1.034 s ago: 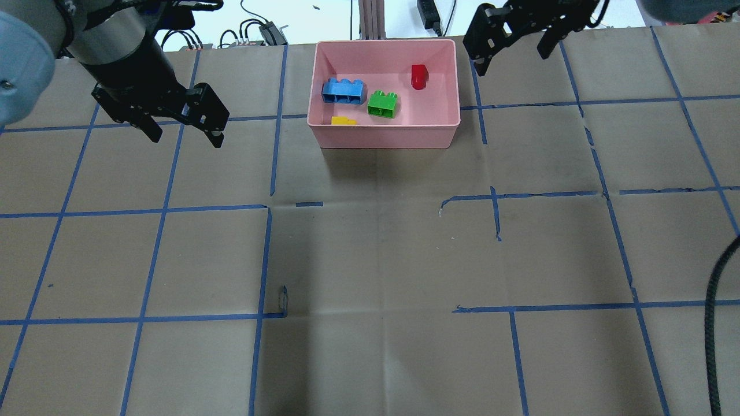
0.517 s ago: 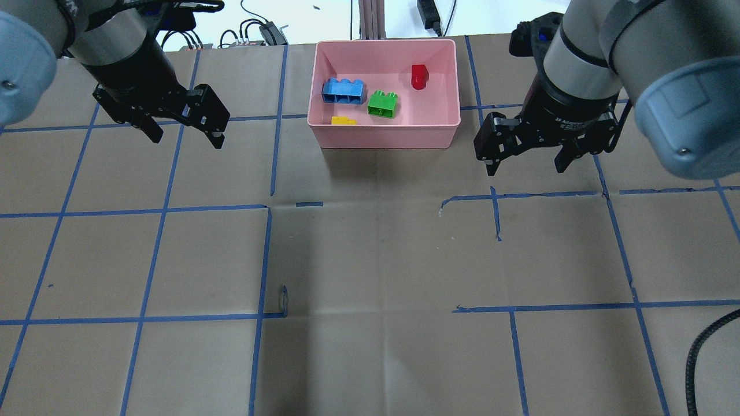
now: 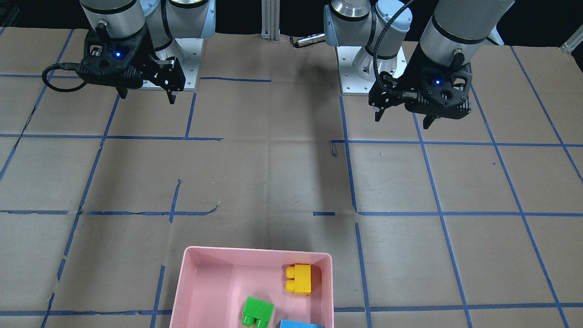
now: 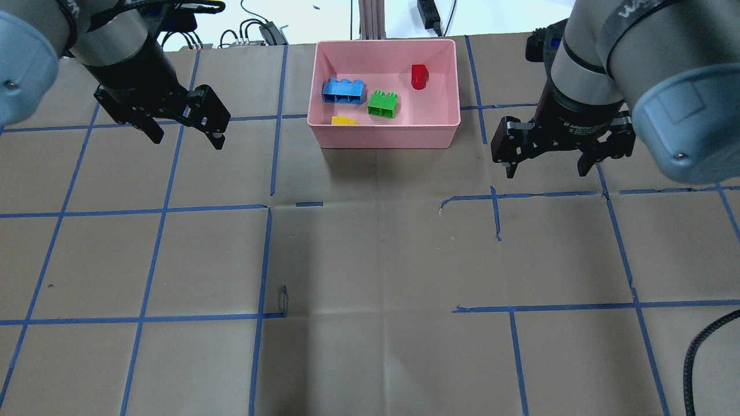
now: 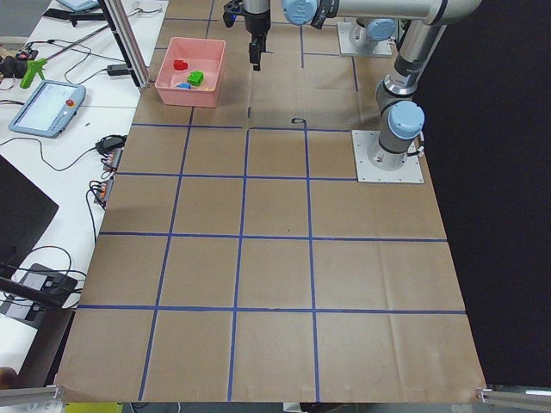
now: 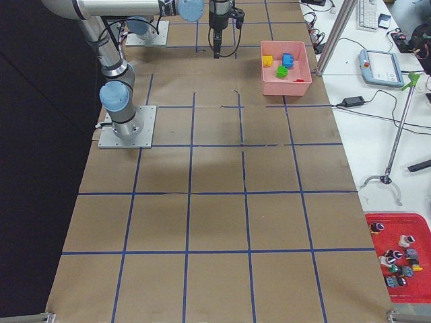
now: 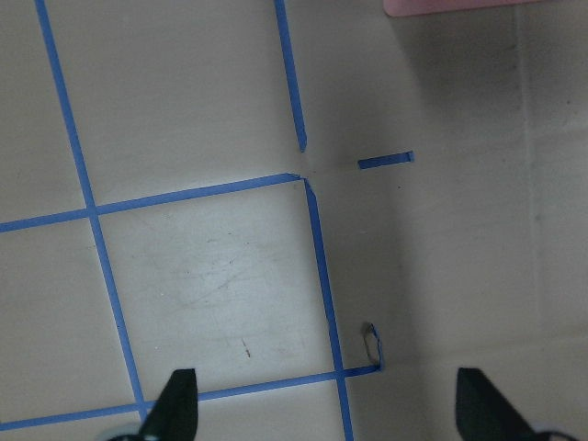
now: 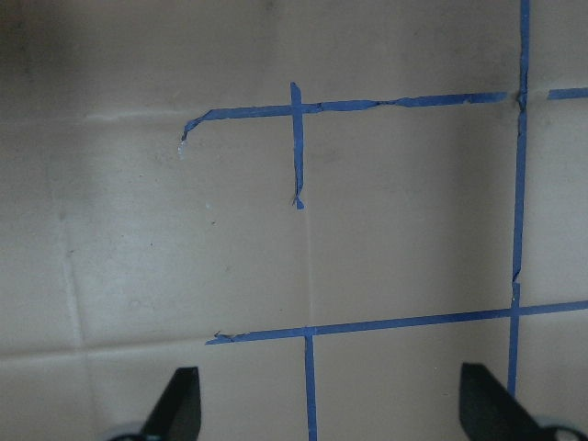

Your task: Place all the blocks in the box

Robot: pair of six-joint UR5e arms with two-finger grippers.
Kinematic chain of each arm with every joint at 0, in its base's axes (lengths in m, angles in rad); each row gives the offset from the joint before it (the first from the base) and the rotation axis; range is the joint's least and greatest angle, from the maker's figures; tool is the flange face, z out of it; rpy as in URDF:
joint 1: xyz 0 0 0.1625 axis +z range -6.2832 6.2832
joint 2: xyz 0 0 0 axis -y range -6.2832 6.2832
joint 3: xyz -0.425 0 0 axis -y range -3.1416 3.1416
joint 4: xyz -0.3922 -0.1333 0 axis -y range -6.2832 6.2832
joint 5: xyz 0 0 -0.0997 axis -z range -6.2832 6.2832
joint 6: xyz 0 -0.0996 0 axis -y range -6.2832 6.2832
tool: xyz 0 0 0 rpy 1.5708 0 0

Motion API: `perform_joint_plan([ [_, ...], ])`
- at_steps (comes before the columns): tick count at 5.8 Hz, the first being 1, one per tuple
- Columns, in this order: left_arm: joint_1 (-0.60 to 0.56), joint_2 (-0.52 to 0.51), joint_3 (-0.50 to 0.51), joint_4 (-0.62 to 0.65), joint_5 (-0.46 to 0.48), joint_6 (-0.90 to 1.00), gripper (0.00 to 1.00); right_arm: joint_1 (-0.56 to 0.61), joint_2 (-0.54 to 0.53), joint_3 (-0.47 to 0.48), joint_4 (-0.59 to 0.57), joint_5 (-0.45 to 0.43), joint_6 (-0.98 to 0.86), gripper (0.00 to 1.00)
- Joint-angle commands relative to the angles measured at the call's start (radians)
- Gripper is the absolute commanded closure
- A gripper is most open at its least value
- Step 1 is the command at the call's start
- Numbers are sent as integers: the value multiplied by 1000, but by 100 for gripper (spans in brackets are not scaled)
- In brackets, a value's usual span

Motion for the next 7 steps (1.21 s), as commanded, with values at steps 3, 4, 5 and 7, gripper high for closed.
perform_joint_plan([
  [3, 0, -2, 0, 0, 0, 3, 0, 0, -7, -1, 0, 1, 2, 0],
  [4, 0, 0, 0, 0, 0, 3, 0, 0, -15, -4, -1, 6, 5, 0],
  [5, 0, 0, 0, 0, 0, 6, 0, 0, -12, 9, 0, 6, 5, 0],
  [7, 0, 0, 0, 0, 0, 8, 0, 0, -9, -3, -3, 6, 5, 0],
])
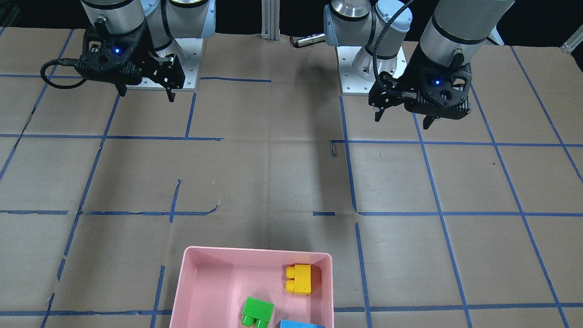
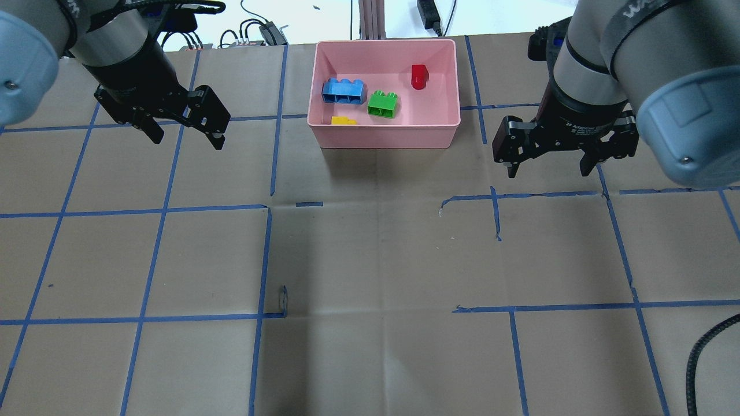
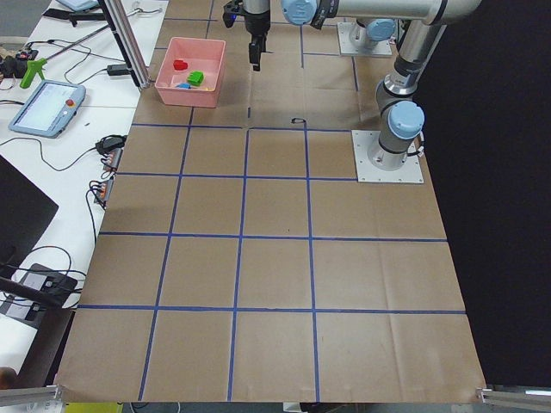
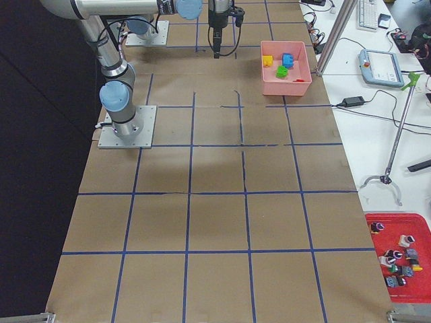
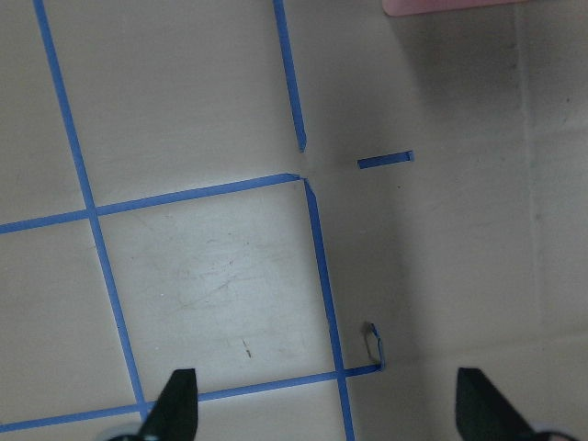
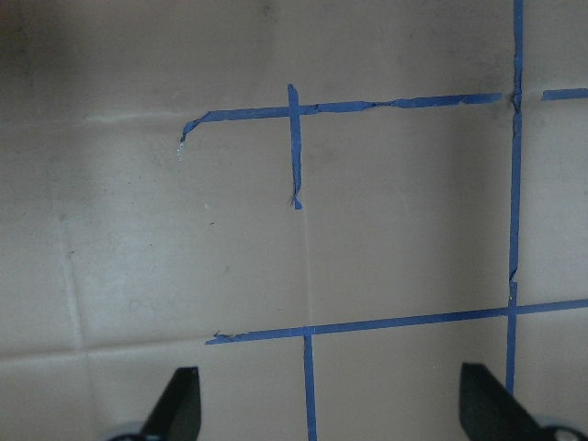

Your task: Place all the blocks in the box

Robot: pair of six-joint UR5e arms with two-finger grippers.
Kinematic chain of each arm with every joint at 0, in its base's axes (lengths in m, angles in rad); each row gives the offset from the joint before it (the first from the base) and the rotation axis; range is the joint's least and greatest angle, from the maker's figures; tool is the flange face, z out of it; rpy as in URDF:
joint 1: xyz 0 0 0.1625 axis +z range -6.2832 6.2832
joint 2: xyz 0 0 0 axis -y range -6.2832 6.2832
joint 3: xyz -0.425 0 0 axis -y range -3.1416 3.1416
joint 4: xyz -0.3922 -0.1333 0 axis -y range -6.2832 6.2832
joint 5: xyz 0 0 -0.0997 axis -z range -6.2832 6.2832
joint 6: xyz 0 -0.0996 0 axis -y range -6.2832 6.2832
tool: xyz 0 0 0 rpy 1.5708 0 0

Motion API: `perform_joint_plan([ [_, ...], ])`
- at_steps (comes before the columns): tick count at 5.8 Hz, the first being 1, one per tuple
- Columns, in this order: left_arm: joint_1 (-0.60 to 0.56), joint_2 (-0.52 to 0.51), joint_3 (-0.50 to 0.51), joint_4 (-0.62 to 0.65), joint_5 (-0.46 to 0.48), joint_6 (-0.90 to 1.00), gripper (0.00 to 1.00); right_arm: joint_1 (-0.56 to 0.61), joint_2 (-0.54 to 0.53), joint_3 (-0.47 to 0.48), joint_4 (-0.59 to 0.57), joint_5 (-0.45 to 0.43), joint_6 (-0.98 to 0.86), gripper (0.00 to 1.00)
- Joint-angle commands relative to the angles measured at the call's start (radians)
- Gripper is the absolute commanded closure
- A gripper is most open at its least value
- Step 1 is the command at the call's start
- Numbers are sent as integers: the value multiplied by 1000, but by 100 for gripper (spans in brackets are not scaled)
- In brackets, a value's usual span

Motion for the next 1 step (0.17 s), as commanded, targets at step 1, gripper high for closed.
perform_joint_plan([
  [1, 2, 0, 0, 2, 0, 1, 0, 0, -3, -3, -2, 4, 2, 0],
])
